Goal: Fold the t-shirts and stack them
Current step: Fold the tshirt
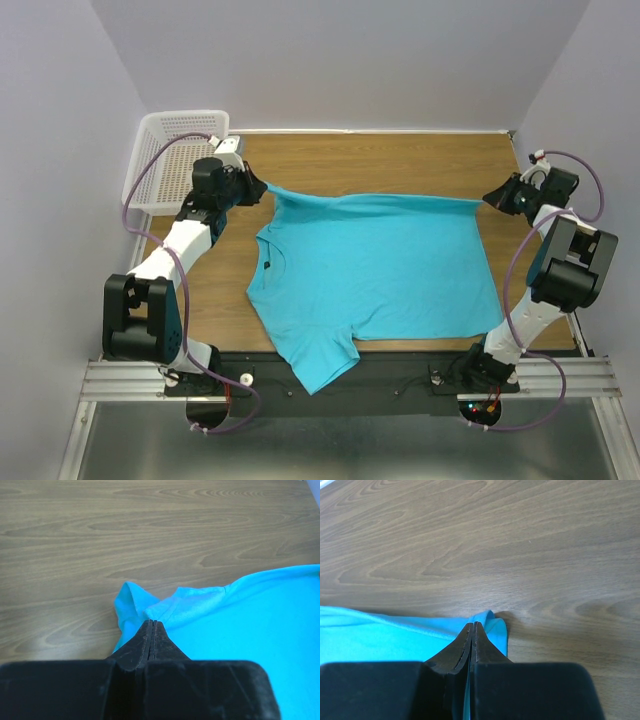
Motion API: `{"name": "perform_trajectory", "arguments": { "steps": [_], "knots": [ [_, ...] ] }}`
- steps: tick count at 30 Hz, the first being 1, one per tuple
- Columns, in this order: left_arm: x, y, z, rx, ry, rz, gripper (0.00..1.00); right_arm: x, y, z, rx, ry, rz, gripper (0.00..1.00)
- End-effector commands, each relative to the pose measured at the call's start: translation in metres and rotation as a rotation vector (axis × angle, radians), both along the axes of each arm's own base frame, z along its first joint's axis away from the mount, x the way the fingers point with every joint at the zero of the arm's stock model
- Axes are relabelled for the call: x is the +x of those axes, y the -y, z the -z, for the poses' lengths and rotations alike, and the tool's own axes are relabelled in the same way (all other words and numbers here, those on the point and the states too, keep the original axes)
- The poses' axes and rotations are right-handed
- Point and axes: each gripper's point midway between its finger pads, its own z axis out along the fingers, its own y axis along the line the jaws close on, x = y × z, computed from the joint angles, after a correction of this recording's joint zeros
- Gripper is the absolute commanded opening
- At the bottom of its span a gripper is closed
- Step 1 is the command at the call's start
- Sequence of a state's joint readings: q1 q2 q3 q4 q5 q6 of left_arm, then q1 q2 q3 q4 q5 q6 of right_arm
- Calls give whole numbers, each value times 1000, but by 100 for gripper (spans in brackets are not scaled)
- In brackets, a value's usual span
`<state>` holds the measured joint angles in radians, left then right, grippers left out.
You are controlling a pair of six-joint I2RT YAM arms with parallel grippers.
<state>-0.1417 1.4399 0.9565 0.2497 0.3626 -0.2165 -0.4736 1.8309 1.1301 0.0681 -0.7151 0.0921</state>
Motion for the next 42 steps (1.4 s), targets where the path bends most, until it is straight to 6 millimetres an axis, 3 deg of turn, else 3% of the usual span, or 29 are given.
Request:
{"name": "perform_trajectory", "arguments": {
  "steps": [1, 20, 42],
  "knots": [
    [-9, -5, -13, 5, 46, 0, 0, 3, 10, -23, -49, 82, -1, 1],
    [-33, -7, -8, 15, 29, 9, 0, -2, 12, -2, -32, 36, 9, 0],
    [-48, -3, 21, 20, -51, 53, 0, -11, 16, 24, -24, -31, 9, 1]
  ]
}}
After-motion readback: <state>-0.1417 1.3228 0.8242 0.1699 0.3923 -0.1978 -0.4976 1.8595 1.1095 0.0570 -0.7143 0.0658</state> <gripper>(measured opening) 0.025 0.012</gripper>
